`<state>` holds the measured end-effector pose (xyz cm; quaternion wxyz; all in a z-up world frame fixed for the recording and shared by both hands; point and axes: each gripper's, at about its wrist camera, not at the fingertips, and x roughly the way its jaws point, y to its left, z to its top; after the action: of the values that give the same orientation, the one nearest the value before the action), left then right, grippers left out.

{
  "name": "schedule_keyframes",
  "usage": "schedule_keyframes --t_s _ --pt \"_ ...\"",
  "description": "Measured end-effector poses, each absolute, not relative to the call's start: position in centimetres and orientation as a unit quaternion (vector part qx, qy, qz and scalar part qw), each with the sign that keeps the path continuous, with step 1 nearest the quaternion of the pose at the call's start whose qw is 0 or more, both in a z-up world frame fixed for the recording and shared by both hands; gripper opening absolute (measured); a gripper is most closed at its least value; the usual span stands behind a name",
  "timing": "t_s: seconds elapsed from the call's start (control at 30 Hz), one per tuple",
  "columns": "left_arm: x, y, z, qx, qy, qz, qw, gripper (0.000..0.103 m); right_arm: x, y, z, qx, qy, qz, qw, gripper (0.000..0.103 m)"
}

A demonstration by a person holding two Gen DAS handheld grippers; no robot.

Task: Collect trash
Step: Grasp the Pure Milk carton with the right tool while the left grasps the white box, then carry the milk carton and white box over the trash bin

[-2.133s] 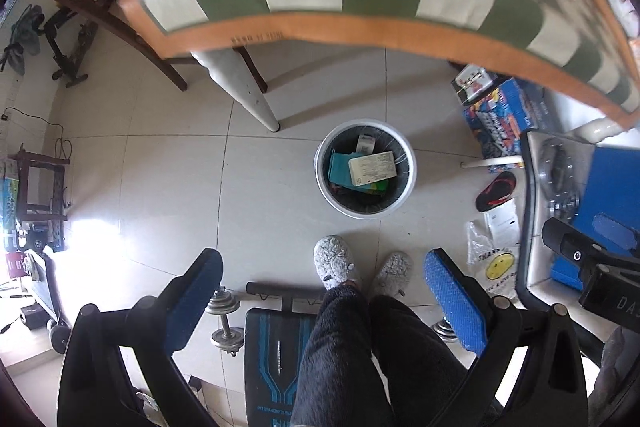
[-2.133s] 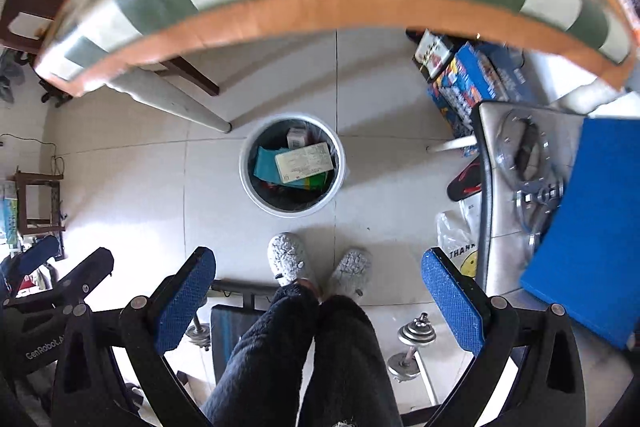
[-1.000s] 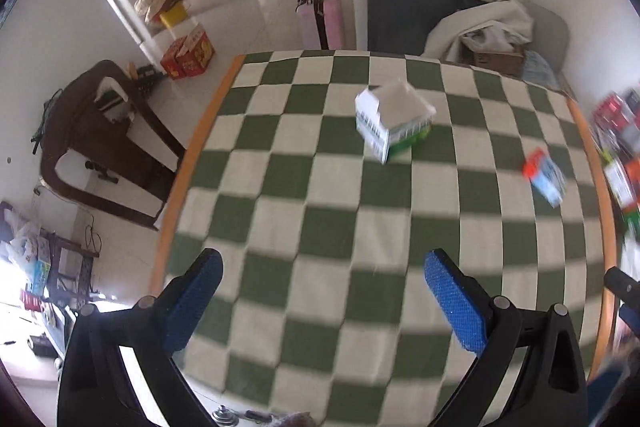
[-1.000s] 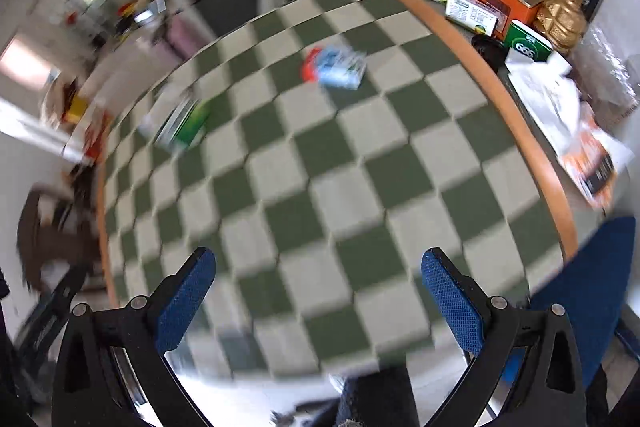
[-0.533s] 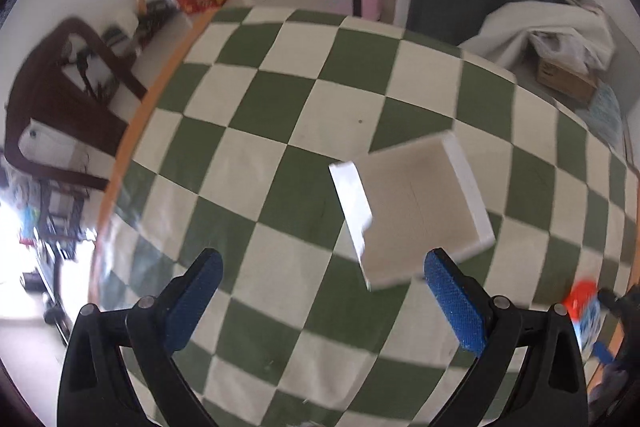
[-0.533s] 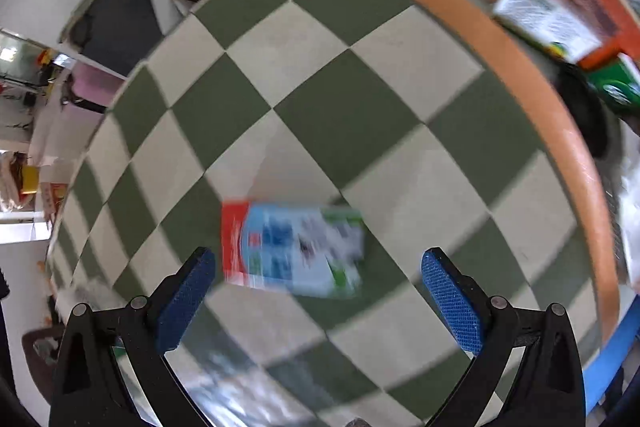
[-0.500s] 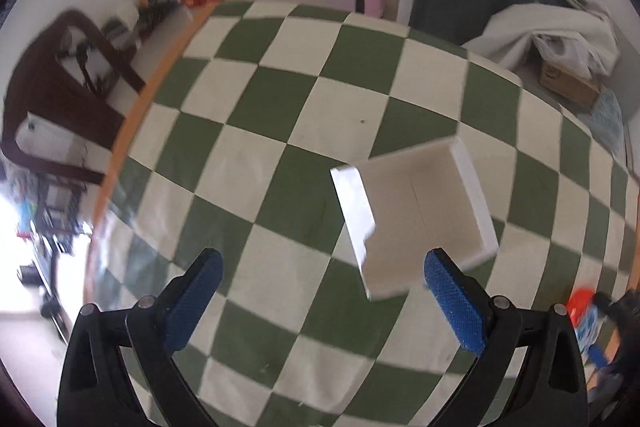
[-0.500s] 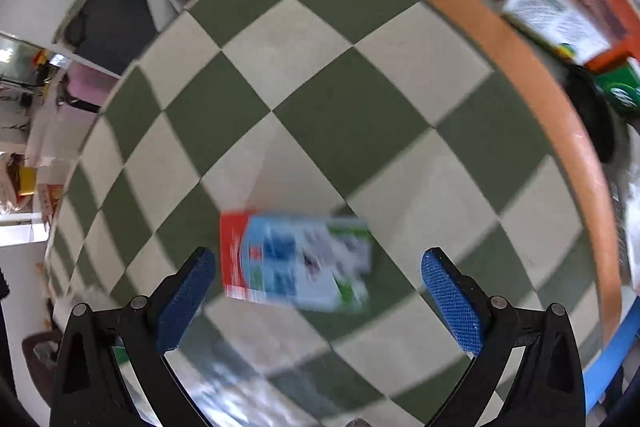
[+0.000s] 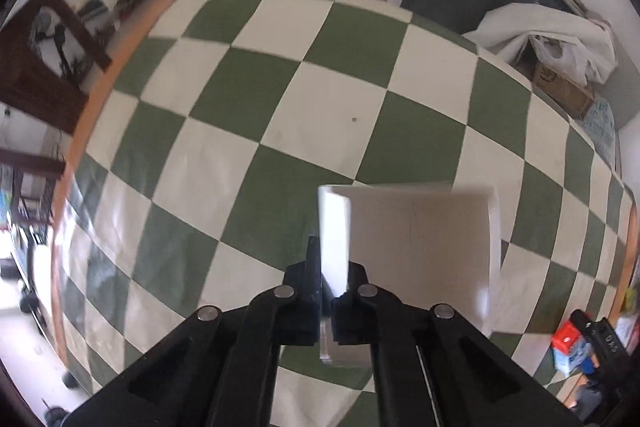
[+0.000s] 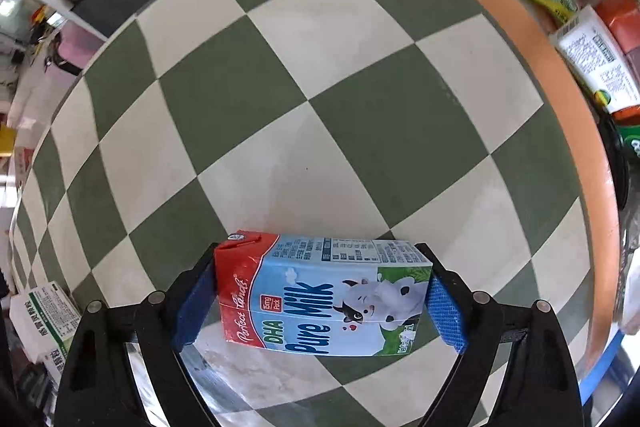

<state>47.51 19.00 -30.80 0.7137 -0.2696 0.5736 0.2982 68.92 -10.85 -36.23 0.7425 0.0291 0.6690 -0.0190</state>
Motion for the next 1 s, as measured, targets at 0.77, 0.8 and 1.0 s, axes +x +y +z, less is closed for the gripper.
schedule_keyframes --t_s 0.77,0.8,1.0 --pt "21.4 10.5 -22.3 -0.167 0.514 0.227 0.810 0.000 41.6 -14.8 -25.4 0.027 0.611 0.095 0.786 0.092" --pt "19.9 10.2 -22.2 -0.167 0.513 0.222 0.812 0.000 40.1 -15.0 -25.1 0.026 0.608 0.095 0.788 0.092" --pt "10.7 8.0 -23.2 -0.164 0.525 0.192 0.813 0.000 26.9 -17.1 -23.9 0.032 0.602 0.092 0.792 0.092"
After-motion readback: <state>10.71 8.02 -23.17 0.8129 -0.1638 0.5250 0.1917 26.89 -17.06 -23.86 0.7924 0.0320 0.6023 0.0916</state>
